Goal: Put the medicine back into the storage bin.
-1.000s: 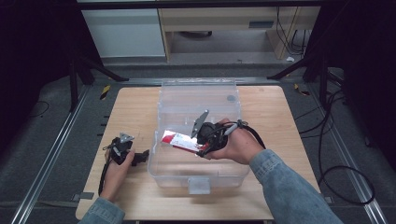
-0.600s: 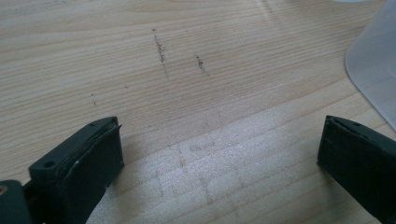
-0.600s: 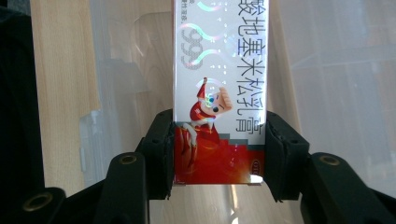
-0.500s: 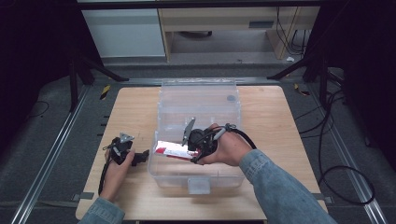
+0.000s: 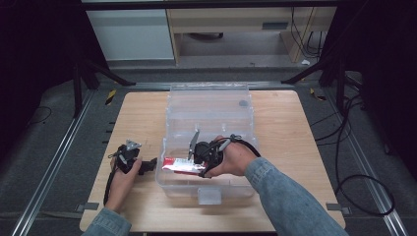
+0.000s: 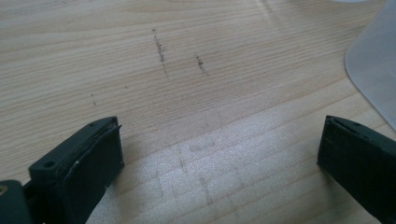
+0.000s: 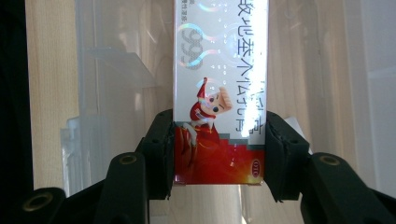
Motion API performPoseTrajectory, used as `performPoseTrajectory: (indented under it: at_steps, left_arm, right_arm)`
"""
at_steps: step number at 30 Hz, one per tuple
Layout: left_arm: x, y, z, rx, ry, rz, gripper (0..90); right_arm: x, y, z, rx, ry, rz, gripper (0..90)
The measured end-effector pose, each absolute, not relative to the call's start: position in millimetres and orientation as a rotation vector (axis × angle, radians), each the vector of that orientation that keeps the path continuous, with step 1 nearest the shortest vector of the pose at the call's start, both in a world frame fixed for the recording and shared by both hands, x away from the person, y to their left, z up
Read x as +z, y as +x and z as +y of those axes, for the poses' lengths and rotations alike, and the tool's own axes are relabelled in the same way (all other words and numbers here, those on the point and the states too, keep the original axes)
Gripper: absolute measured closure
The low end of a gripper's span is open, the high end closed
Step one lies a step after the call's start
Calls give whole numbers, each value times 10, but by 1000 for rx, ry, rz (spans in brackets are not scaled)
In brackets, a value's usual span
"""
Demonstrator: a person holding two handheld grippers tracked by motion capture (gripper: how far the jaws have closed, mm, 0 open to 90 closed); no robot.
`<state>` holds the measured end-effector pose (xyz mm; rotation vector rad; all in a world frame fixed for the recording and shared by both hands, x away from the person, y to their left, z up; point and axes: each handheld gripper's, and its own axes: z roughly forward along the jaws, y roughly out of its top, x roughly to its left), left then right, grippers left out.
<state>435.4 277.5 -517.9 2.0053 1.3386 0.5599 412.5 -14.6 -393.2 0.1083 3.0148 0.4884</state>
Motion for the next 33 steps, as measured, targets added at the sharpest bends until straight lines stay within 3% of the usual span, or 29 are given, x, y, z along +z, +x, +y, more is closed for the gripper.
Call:
performPoseTrajectory:
  at_steps: [33]
  left_arm:
    - [-5180, 4354, 2775, 560, 2005, 1338, 0]
  right_arm:
    - [-4209, 4196, 46, 391, 18, 3071, 513]
